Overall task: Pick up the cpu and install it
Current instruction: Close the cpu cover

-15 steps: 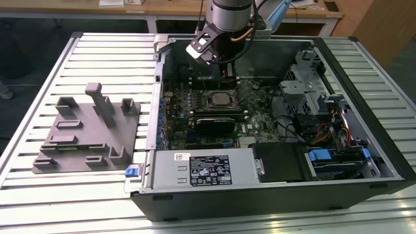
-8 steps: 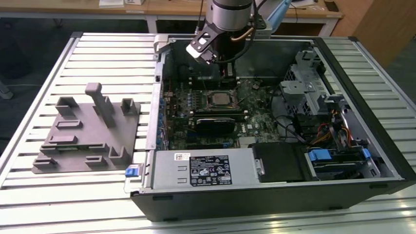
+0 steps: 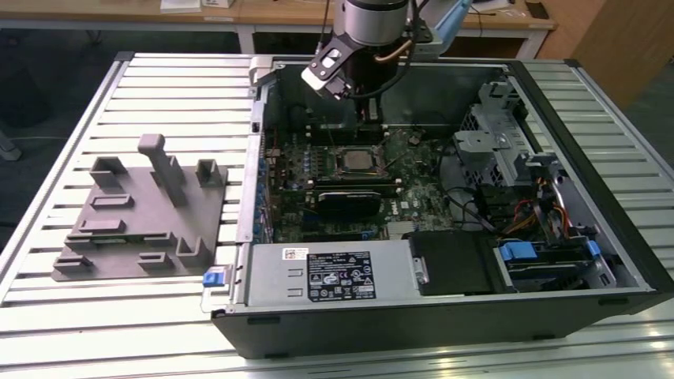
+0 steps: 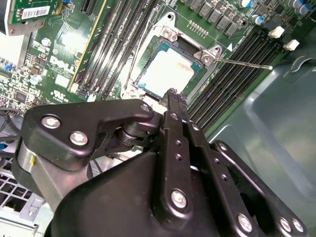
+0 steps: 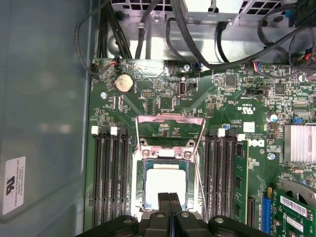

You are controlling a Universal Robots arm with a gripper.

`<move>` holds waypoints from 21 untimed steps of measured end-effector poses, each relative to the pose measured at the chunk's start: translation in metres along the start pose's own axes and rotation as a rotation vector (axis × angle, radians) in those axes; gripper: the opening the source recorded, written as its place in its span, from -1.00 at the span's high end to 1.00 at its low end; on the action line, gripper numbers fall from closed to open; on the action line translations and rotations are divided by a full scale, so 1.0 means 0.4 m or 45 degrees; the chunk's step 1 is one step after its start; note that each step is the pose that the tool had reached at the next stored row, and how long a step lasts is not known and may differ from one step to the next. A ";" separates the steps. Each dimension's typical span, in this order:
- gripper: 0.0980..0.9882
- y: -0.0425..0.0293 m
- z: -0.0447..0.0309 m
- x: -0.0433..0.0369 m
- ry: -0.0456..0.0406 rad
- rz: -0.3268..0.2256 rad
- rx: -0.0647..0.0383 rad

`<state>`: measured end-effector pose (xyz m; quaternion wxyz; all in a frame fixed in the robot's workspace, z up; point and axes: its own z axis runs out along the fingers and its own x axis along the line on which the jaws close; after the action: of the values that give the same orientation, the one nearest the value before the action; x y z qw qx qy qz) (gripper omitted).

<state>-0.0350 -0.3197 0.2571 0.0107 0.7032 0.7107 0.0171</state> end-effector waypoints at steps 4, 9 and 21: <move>0.98 0.000 -0.007 0.000 0.000 0.000 0.000; 0.98 0.001 -0.013 0.000 0.000 0.000 0.000; 0.98 0.001 -0.032 0.000 0.000 0.000 0.000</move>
<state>-0.0350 -0.3197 0.2698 0.0107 0.7032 0.7107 0.0171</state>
